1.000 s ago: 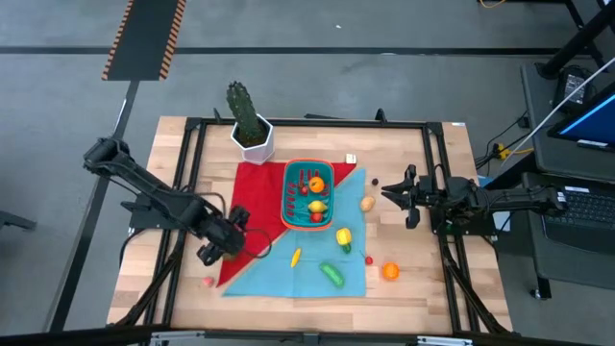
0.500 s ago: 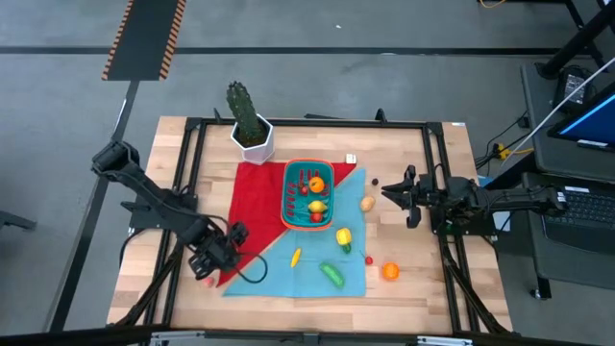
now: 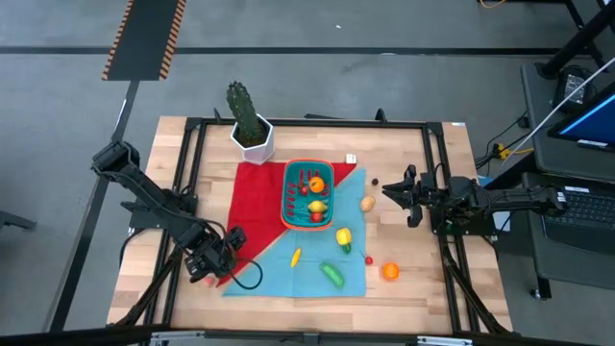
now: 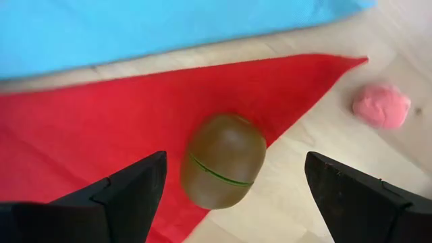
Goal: Pick and placing Produce into tupperware
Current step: Put the kiwi into the basket
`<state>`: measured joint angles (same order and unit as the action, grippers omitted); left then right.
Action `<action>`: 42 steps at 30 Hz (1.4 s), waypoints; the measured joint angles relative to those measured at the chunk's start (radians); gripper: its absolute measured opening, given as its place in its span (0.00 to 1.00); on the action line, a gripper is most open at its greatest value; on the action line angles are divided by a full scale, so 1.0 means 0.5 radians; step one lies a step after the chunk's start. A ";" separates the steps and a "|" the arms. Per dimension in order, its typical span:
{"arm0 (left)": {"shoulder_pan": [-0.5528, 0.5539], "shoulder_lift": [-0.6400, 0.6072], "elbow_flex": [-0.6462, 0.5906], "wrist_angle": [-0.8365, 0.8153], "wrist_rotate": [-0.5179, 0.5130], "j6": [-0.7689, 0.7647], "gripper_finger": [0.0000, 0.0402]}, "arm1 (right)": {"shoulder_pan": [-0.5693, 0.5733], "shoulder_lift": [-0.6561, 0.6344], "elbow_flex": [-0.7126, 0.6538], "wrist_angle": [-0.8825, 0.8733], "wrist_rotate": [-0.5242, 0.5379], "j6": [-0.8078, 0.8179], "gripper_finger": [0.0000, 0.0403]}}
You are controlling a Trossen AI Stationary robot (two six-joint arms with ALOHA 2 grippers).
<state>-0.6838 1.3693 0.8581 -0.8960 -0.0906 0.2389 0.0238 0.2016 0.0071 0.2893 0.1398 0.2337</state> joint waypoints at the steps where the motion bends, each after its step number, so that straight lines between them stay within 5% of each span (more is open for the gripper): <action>1: 0.000 0.000 0.000 0.000 0.000 -0.042 0.86 | 0.000 0.000 0.000 0.000 0.000 0.002 0.18; 20: 0.002 -0.001 -0.012 0.046 -0.002 -0.072 0.86 | 0.000 0.000 0.000 0.016 0.001 0.012 0.18; 42: 0.096 -0.002 -0.377 0.378 -0.017 0.296 0.86 | 0.000 0.000 0.000 0.016 0.002 0.101 0.18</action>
<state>-0.6357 1.3685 0.6696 -0.7070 -0.0990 0.3869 0.0238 0.2017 0.0071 0.2974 0.1406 0.2844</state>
